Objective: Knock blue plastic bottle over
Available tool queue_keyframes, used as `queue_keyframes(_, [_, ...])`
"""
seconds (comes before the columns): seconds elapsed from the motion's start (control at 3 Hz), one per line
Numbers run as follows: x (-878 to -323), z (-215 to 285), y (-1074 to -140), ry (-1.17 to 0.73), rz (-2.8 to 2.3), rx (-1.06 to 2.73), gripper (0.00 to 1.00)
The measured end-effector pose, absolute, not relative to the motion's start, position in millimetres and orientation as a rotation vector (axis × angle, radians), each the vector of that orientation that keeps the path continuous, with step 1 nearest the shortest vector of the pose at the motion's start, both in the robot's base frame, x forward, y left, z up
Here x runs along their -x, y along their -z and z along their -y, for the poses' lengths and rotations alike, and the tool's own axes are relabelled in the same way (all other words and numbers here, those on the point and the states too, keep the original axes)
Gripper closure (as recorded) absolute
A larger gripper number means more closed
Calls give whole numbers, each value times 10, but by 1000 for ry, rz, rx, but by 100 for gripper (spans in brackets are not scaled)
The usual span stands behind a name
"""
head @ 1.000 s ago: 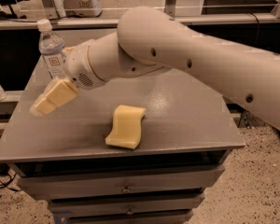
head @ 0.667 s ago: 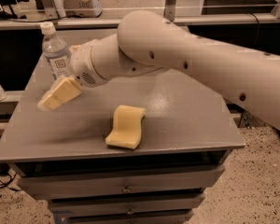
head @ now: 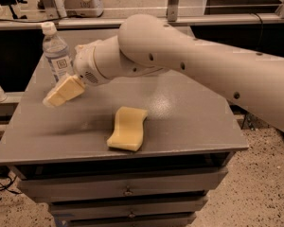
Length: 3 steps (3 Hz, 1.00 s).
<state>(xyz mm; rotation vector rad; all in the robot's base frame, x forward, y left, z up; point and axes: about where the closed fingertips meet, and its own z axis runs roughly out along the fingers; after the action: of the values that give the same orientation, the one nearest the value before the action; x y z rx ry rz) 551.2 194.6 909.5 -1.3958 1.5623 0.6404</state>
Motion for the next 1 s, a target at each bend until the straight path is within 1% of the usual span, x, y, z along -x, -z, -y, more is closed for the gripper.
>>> queue_keyframes(0.67, [-5764,-2184,-9214,-721,-1570,1261,0])
queue_keyframes(1.0, [-5822,-2290,-9233,-757,-1576,1210,17])
